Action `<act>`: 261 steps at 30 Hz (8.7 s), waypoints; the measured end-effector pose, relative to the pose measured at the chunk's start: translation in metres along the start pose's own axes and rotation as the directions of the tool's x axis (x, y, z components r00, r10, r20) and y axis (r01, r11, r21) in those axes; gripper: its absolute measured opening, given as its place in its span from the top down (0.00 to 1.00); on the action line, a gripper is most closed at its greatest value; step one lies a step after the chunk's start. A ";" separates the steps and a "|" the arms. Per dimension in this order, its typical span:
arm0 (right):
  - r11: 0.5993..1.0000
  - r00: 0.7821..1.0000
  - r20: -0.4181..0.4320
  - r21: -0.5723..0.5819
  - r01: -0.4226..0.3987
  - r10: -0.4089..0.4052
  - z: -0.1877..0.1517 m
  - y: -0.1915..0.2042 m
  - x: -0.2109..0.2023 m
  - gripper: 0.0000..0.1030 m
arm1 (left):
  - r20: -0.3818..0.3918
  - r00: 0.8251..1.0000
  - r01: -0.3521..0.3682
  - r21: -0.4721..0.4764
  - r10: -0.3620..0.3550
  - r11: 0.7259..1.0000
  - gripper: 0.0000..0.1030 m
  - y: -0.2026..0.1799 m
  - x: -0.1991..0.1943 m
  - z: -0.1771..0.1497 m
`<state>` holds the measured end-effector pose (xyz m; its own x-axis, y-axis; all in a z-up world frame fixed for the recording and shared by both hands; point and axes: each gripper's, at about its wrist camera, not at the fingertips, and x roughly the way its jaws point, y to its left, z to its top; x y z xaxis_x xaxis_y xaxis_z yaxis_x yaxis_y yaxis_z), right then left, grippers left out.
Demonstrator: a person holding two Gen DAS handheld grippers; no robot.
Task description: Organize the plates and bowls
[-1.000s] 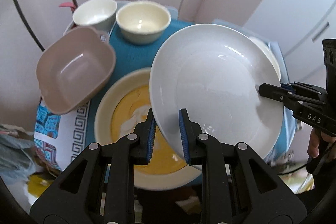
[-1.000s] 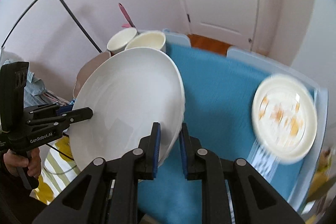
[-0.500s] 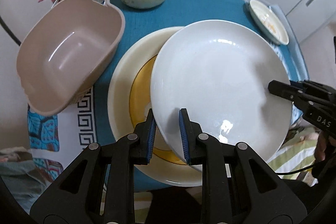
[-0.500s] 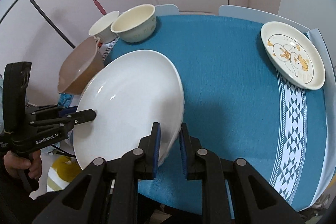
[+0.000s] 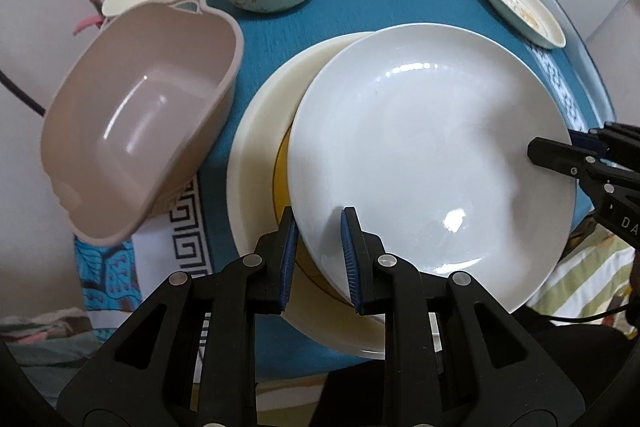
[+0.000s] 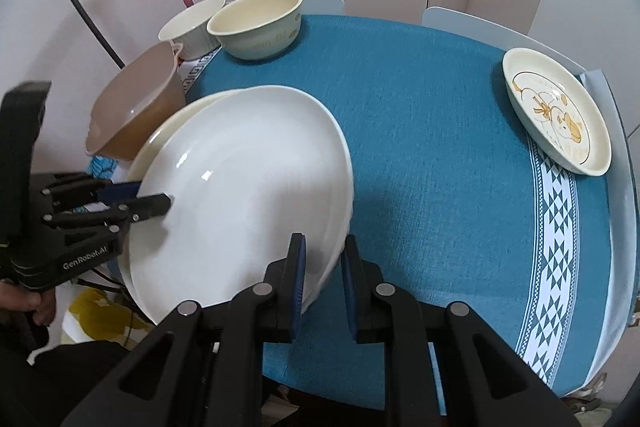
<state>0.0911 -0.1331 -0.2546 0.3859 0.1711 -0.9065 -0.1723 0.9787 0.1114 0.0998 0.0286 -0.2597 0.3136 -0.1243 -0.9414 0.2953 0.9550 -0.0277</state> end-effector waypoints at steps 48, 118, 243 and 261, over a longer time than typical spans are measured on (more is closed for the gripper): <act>0.998 0.989 0.151 0.062 -0.018 0.009 0.030 -0.008 -0.062 0.82 | 0.336 0.935 -0.149 0.090 0.111 0.985 0.01 -0.029 -0.114 0.038; 0.768 0.966 0.225 0.638 -0.047 -0.128 0.041 -0.266 -0.074 0.85 | 0.091 0.952 0.247 0.326 -0.291 0.912 0.84 -0.216 0.025 0.262; 0.983 0.979 0.113 -0.077 -0.164 0.172 0.068 -0.010 -0.055 0.45 | 0.278 0.925 -0.191 -0.253 0.260 0.948 0.00 0.017 -0.117 0.029; 0.861 0.941 -0.131 -0.378 -0.339 0.313 0.171 0.087 0.027 0.00 | 0.145 0.978 -0.006 -0.697 0.149 0.717 0.04 0.141 -0.070 -0.020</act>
<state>0.2416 -0.0237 -0.1993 0.1905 0.4524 -0.8712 -0.6218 0.7423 0.2495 0.1016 0.1776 -0.2043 0.4818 -0.0178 -0.8761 -0.4188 0.8735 -0.2481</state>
